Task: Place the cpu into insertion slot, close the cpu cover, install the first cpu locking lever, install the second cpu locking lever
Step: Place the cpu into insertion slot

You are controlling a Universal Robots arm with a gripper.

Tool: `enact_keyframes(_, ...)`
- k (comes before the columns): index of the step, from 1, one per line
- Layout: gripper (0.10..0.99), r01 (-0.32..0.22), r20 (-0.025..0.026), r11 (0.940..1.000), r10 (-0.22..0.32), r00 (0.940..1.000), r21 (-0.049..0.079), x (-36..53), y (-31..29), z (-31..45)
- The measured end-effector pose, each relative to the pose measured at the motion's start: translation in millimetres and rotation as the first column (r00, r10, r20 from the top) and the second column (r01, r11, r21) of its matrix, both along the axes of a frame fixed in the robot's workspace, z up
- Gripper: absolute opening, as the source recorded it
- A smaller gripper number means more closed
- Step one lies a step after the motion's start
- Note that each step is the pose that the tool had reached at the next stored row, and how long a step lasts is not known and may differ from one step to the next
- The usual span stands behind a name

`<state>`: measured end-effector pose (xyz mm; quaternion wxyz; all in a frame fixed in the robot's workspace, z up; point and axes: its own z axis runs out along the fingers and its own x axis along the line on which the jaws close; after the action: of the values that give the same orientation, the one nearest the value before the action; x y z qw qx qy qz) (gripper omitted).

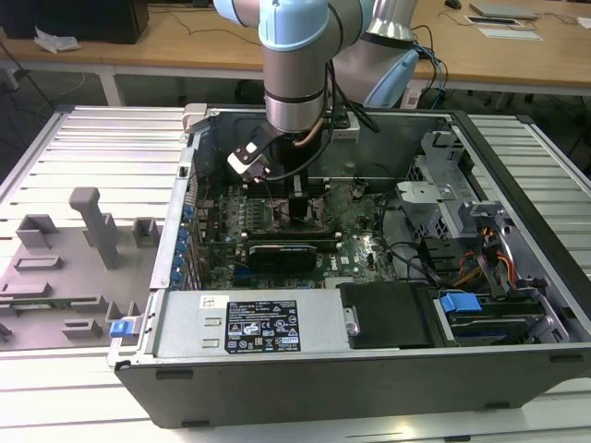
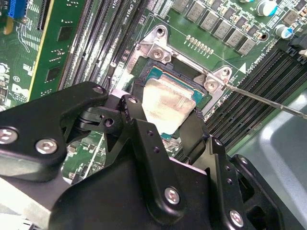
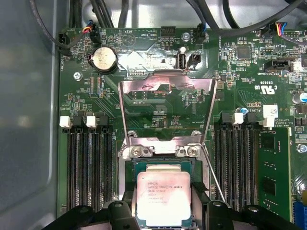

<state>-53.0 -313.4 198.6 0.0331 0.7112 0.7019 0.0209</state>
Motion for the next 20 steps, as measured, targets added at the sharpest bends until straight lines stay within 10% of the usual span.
enact_keyframes(20,0.616,-0.001,0.0001,1.0000,0.001,1.0000,-0.001,0.0,0.0,10.7)
